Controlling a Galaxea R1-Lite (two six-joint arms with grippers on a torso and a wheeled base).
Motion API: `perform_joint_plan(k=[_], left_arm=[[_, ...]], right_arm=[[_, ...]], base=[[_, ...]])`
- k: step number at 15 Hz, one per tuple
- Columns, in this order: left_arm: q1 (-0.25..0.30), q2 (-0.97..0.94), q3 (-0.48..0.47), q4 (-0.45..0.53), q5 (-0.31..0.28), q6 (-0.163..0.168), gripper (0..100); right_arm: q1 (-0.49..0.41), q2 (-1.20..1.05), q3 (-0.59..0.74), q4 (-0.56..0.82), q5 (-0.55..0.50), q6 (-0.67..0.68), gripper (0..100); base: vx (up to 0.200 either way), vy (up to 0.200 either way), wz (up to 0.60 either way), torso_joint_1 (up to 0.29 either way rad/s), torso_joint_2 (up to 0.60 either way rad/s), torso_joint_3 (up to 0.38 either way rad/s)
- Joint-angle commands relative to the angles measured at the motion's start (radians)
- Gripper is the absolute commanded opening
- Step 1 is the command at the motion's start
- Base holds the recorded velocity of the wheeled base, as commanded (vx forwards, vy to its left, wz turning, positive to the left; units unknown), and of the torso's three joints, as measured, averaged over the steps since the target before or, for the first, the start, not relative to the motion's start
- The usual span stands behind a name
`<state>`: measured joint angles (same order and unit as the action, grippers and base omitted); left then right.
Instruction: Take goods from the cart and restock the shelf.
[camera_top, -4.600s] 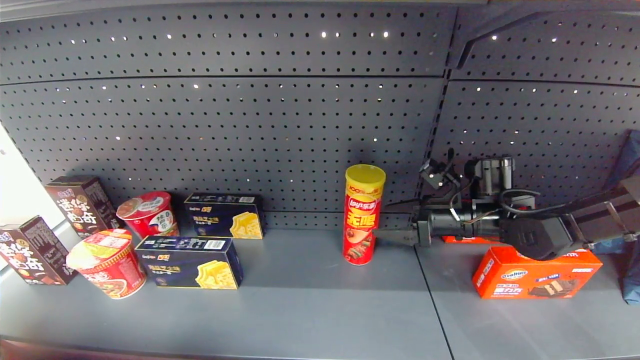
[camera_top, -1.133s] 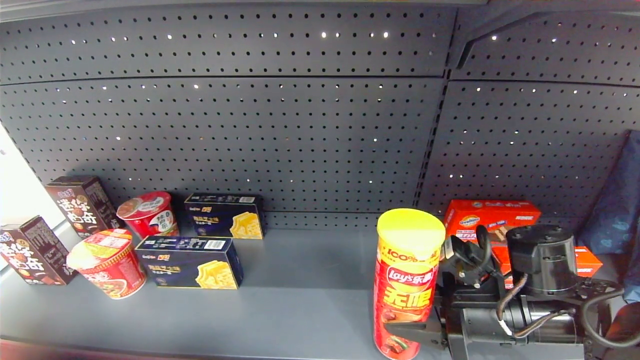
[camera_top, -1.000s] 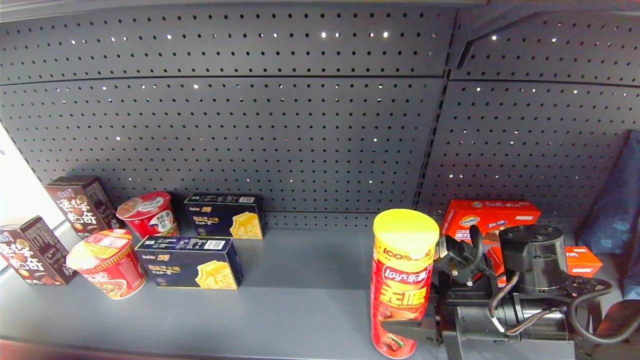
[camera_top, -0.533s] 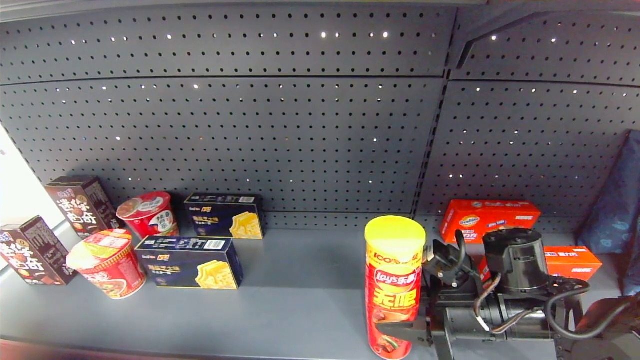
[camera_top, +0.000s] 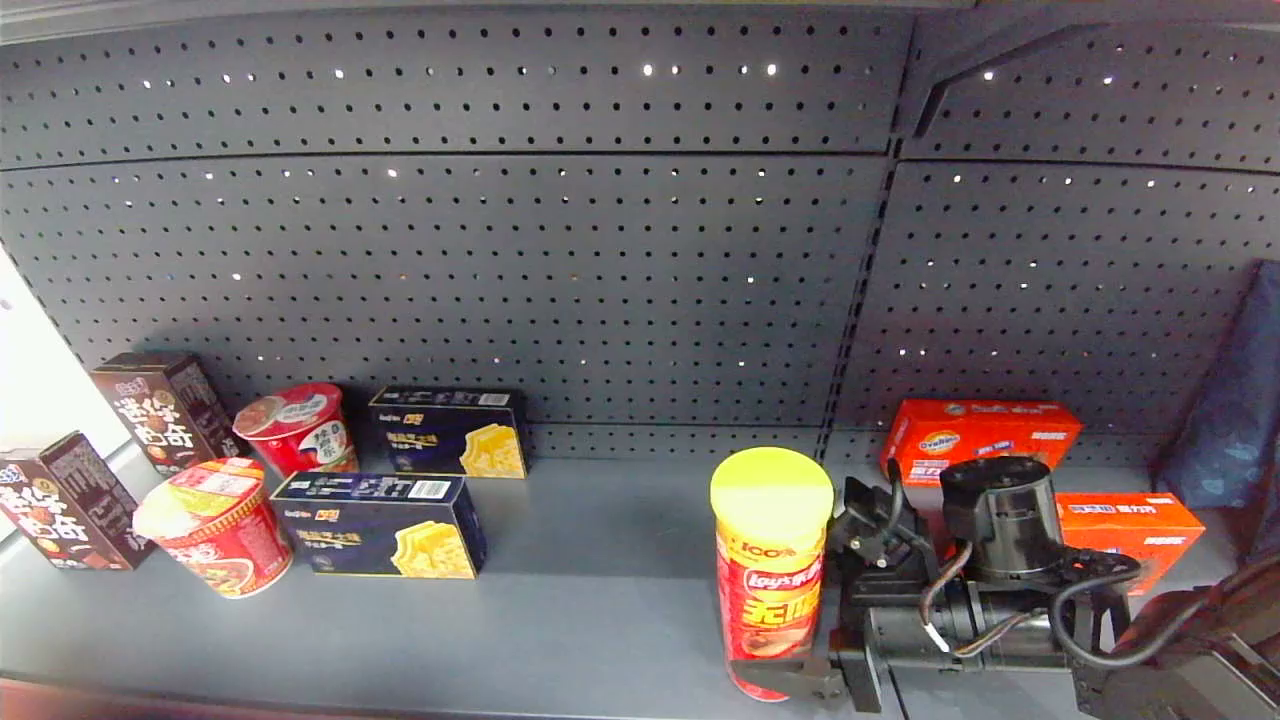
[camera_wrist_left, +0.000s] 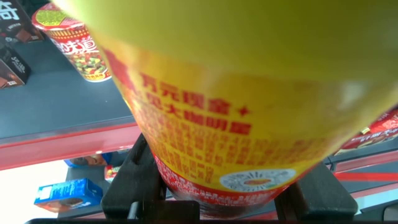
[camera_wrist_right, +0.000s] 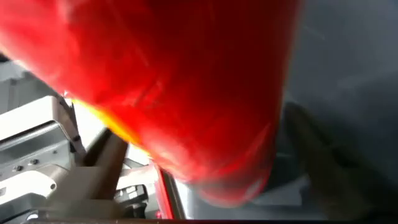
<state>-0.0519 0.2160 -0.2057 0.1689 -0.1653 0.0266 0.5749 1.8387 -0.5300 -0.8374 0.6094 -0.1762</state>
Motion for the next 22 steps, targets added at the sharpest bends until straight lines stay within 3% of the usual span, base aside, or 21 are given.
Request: perform_joint_plan(k=[1, 10, 16, 18, 19, 20, 22], left_arm=[[0.000, -0.001, -0.001, 0.000, 0.000, -0.001, 0], [-0.002, -0.018, 0.005, 0.001, -0.003, 0.001, 0], [0.000, -0.043, 0.000, 0.014, -0.003, 0.001, 0], [0.000, -0.033, -0.043, 0.012, -0.003, 0.006, 0], [-0.002, 0.013, -0.130, 0.014, -0.010, 0.007, 0], [-0.005, 0.072, -0.208, 0.014, -0.046, 0.027, 0], [-0.003, 0.197, -0.319, 0.015, -0.230, 0.058, 0]], right_arm=[[0.002, -0.013, 0.022, 0.001, -0.022, 0.001, 100], [-0.006, -0.250, 0.217, 0.009, -0.025, 0.000, 100], [-0.081, -0.348, 0.300, 0.014, -0.025, -0.002, 100], [-0.092, -0.411, 0.332, 0.015, -0.026, -0.002, 100], [-0.104, -0.484, 0.341, 0.024, -0.065, -0.003, 100], [-0.116, -0.530, 0.343, 0.046, -0.091, -0.005, 100], [-0.125, -0.604, 0.349, 0.058, -0.100, -0.006, 100]], base=[[0.000, 0.000, 0.00, 0.000, 0.00, 0.000], [0.000, 0.000, 0.00, 0.000, 0.00, 0.000], [0.000, 0.000, 0.00, 0.000, 0.00, 0.000], [0.000, 0.000, 0.00, 0.000, 0.00, 0.000], [0.000, 0.000, 0.00, 0.000, 0.00, 0.000], [0.000, 0.000, 0.00, 0.000, 0.00, 0.000], [0.000, 0.000, 0.00, 0.000, 0.00, 0.000]])
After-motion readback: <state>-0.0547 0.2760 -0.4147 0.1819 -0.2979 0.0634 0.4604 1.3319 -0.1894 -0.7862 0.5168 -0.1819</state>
